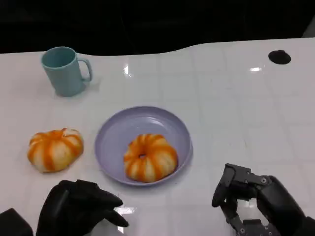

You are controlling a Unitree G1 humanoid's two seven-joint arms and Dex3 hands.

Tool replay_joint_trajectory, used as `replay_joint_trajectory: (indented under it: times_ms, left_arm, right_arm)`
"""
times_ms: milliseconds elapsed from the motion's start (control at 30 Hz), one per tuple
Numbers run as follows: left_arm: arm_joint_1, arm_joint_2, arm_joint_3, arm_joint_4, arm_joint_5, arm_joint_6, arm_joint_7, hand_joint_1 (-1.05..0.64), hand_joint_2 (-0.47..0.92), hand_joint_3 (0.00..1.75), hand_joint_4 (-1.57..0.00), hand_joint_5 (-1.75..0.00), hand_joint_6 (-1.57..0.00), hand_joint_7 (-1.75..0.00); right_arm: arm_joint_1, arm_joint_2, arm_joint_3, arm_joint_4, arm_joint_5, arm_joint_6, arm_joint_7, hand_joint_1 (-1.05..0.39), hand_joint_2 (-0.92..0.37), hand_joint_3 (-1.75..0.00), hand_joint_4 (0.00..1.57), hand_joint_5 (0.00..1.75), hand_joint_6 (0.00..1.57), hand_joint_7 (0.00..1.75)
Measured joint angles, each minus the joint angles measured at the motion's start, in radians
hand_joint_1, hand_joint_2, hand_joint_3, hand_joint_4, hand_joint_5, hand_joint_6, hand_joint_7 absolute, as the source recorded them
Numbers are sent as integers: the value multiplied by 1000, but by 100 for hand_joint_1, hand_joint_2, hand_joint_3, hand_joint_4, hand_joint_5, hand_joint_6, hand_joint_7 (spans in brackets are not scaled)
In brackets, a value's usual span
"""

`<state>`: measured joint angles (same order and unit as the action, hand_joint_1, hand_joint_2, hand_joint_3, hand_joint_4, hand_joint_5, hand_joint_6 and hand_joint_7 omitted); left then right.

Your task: Grasp the bread from the table and place it into the plate.

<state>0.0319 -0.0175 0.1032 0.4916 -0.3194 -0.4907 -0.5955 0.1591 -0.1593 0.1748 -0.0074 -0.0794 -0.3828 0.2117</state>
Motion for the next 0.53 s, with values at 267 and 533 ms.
replay_joint_trajectory:
  times_ms: [267, 533]
  left_arm:
    - [0, 0, 0, 0, 0, 0, 0, -105, 77, 0, -157, -35, -157, -12]
    - [5, 0, 0, -1, -1, 0, 0, -105, 77, 0, -157, -35, -157, -13]
  right_arm:
    - [-10, 1, -13, 35, -1, -54, 0, -13, -50, -120, 76, 175, 60, 160]
    - [-28, 2, -18, 65, -1, -87, 0, -12, -50, -120, 77, 175, 60, 160]
